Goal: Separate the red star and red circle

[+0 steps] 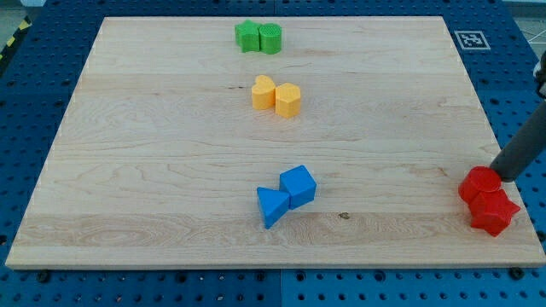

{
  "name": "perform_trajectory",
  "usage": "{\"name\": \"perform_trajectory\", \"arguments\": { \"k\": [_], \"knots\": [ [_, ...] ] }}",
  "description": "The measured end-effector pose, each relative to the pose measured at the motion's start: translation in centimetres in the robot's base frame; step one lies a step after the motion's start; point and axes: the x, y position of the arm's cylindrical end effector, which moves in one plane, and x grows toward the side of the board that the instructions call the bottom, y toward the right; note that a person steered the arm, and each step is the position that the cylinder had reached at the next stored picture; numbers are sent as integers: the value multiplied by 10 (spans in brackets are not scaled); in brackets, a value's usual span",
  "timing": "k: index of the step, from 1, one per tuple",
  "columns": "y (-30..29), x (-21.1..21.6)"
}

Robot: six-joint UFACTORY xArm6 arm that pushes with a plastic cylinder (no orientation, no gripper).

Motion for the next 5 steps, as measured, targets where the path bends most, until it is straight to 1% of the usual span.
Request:
{"name": "perform_trajectory", "arguments": {
  "k": [1,2,3,4,5],
  "knots": [
    [8,-2],
    [16,25],
    [16,71],
    [-3,80],
    [-37,57]
  ]
}}
